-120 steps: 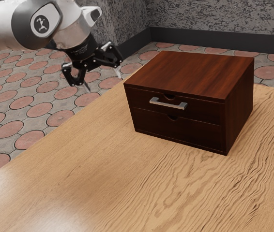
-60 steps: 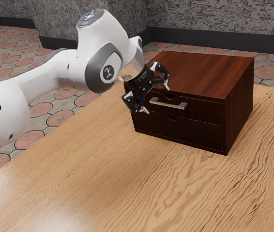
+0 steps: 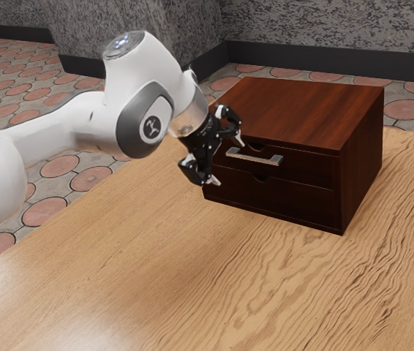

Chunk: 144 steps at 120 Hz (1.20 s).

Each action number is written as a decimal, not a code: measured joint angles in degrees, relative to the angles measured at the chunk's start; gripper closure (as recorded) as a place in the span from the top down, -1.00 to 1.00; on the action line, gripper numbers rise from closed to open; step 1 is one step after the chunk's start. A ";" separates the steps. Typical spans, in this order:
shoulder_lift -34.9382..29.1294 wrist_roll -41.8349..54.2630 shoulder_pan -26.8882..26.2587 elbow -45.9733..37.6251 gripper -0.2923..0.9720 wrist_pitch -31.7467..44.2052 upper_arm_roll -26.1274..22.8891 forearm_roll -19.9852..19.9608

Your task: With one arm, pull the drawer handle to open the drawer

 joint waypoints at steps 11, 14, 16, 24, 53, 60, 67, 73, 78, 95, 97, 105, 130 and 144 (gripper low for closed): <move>0.26 -1.84 -0.34 -0.04 0.54 0.59 0.01 0.17; 0.51 -2.28 -0.34 -0.04 0.54 0.92 0.01 0.18; 0.66 -2.57 -0.35 -0.04 0.54 1.17 0.01 0.18; 0.93 -3.65 -0.31 -0.05 0.54 1.98 0.01 0.20; 2.64 -6.76 -0.44 0.02 0.54 3.47 -0.20 0.09; 3.00 -7.34 -0.20 -0.10 0.54 3.64 -0.19 0.05; 3.25 -7.87 -0.03 -0.30 0.54 3.77 -0.17 0.02; 3.32 -8.29 -0.12 -0.41 0.54 3.89 -0.13 -0.07; 3.35 -8.61 -0.25 -0.50 0.54 4.01 -0.13 -0.13; 3.25 -9.53 -0.37 -0.68 0.45 4.24 -0.15 -0.17; 3.24 -9.62 -0.39 -0.72 0.43 4.26 -0.15 -0.17; 3.02 -9.98 -0.52 -1.08 0.36 4.29 -0.08 -0.16; 1.48 -10.94 -1.90 -2.32 0.06 4.14 0.10 0.00; 0.37 -11.56 -2.03 -3.70 -0.26 3.97 0.08 0.15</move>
